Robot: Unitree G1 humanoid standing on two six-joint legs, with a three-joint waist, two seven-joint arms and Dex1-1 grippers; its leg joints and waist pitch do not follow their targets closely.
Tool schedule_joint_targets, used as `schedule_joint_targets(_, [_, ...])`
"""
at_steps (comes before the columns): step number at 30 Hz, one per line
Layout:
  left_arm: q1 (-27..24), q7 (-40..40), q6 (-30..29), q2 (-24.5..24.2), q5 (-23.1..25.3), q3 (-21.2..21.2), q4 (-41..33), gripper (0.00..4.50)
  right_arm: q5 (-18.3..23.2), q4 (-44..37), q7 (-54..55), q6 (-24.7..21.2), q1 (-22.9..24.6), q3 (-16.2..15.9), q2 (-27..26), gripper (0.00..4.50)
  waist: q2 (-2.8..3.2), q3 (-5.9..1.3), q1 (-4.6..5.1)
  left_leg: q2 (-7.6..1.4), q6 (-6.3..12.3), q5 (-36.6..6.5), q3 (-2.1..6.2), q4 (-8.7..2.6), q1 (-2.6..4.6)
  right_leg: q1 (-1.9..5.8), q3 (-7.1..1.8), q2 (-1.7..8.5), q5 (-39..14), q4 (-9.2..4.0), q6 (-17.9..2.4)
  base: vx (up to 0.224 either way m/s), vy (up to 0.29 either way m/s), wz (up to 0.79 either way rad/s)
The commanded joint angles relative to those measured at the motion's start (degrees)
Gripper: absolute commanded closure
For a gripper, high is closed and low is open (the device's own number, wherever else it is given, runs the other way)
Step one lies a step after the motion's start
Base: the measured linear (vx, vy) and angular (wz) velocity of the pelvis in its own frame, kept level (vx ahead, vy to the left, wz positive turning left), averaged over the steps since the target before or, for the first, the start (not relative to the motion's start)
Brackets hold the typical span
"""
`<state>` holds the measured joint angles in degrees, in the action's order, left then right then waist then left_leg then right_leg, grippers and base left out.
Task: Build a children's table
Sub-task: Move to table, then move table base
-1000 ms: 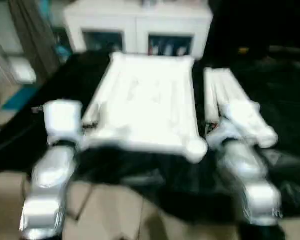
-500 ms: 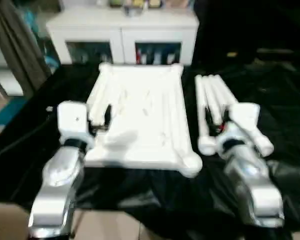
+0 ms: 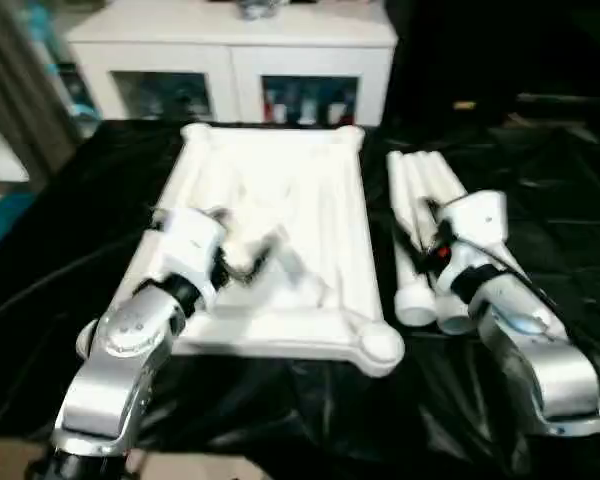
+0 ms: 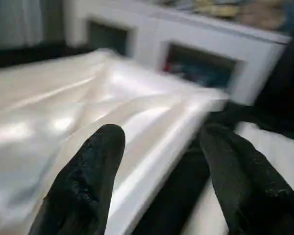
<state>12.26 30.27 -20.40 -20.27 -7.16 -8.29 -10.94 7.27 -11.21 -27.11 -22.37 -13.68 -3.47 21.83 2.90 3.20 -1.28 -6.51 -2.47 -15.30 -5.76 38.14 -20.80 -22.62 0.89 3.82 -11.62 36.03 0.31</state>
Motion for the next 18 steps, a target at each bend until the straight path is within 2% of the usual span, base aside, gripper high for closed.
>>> schedule_joint_targets(1, [2.38,5.35,2.01,-1.9,0.75,-2.11,2.5,0.28,0.64,-0.58,-5.67,0.99,-0.09,-1.14,2.71,1.64,-0.37,-2.21,0.27,-4.49,4.11,-9.71,0.37,-6.23,0.79,2.91,-2.25,3.53,-9.56,-4.33,-15.71,-0.057,-0.007,0.08])
schedule_joint_targets(2, [3.37,7.41,3.02,-2.77,0.83,-2.86,3.74,0.35,0.79,-0.62,-7.28,1.25,-0.06,-1.46,3.84,1.64,-0.47,-1.97,0.31,-4.69,3.42,-12.09,-0.12,-6.61,0.62,2.91,-2.19,3.64,-13.86,-4.69,-14.6,-0.057,-0.007,0.08])
schedule_joint_targets(3, [4.6,10.24,3.09,-3.68,0.27,-3.66,5.04,0.35,0.71,-0.59,-8.8,1.74,-0.13,-1.85,4.99,1.64,-0.51,-1.91,0.34,-4.78,2.86,-12.97,-0.31,-6.71,0.69,2.79,-2.21,3.72,-15.67,-4.78,-13.99,-0.054,-0.011,0.02])
schedule_joint_targets(4, [5.52,12.76,2.82,-4.4,-0.48,-4.25,6.0,0.41,0.68,-0.58,-9.96,2.05,-0.21,-2.19,5.8,1.64,-0.73,-1.81,0.44,-4.79,1.92,-14.62,-0.6,-7.04,0.93,2.47,-2.21,3.83,-20.4,-5.2,-12.05,-0.054,-0.01,0.01])
schedule_joint_targets(6, [6.36,16.02,2.78,-5.17,-1.9,-4.77,7.18,0.72,0.73,-0.69,-11.15,2.46,-0.19,-2.7,6.81,1.64,-0.75,-1.9,0.6,-4.89,1.57,-14.17,-0.68,-7.09,0.76,2.54,-2.25,4.08,-21.41,-5.3,-11.4,-0.027,-0.005,0.01])
schedule_joint_targets(7, [8.8,20.66,5.82,-7.63,0.39,-7.69,11.14,0.77,0.52,-1.13,-13.4,3.6,0.2,-3.88,8.6,1.64,-0.57,-2.14,0.6,-4.85,1.93,-12.29,-0.9,-7.06,0.77,2.29,-2.29,3.96,-20.24,-5.42,-11.19,0.0,0.0,0.0])
schedule_joint_targets(9, [9.55,21.93,7.08,-8.37,1.46,-8.65,12.43,0.8,0.45,-1.25,-14.06,3.94,0.32,-4.2,9.08,1.64,-0.67,-2.29,0.8,-4.84,2.46,-11.24,-0.93,-7.06,0.56,2.41,-2.3,3.83,-18.58,-5.31,-11.08,0.0,0.0,0.0])
schedule_joint_targets(10, [10.92,23.89,8.55,-9.21,3.04,-10.28,15.28,0.88,0.37,-1.61,-15.2,4.34,0.78,-4.72,9.86,1.64,-0.6,-2.47,1.0,-4.91,2.79,-9.38,-0.9,-7.03,0.21,2.77,-2.27,3.98,-15.87,-5.0,-11.63,0.0,0.0,0.0])
schedule_joint_targets(12, [12.99,25.58,10.64,-9.83,5.54,-12.48,20.06,1.12,0.92,-2.29,-16.47,3.93,1.45,-5.15,10.48,1.64,-0.49,-2.75,1.02,-4.89,3.52,-7.43,-1.05,-6.81,0.25,2.87,-2.27,3.98,-12.85,-4.92,-12.49,0.0,0.0,0.0])
schedule_joint_targets(13, [14.26,25.34,12.15,-9.65,7.3,-13.49,23.03,1.21,1.71,-2.83,-17.21,3.2,1.74,-5.06,10.55,1.64,-0.33,-3.01,0.93,-4.9,4.41,-4.57,-1.12,-6.57,0.08,3.07,-2.22,3.97,-8.32,-4.56,-13.68,0.0,0.0,0.0])
schedule_joint_targets(14, [15.4,25.36,12.86,-9.3,8.31,-14.13,25.6,1.21,2.44,-3.38,-17.8,2.41,1.89,-4.96,10.58,1.64,-0.12,-3.13,0.9,-4.96,4.48,-3.79,-1.15,-6.46,0.14,3.13,-2.2,4.03,-6.8,-4.36,-14.16,0.0,0.0,0.0])
schedule_joint_targets(15, [16.21,25.65,13.32,-9.06,8.79,-14.48,27.36,1.32,2.85,-3.68,-18.35,2.0,1.96,-4.86,10.6,1.64,-0.26,-3.15,0.93,-4.9,4.87,-3.25,-1.22,-6.45,0.15,3.13,-2.12,3.92,-5.67,-4.37,-14.57,0.0,0.0,0.0])
schedule_joint_targets(16, [17.53,25.96,14.09,-8.33,9.2,-14.8,30.2,1.46,3.45,-4.35,-19.46,1.01,2.16,-4.97,11.16,1.64,-0.07,-3.36,0.85,-4.98,5.3,-1.9,-1.11,-6.36,0.06,3.39,-2.04,4.03,-3.44,-4.07,-15.44,0.0,0.0,0.0])
schedule_joint_targets(18, [18.24,26.11,14.26,-7.89,9.23,-14.86,31.66,1.63,3.7,-4.74,-20.11,0.46,2.3,-5.12,11.61,1.64,0.0,-3.41,0.88,-5.17,5.45,-2.21,-1.16,-6.44,0.06,3.44,-1.91,4.04,-0.91,-3.89,-16.87,0.0,0.0,0.0])
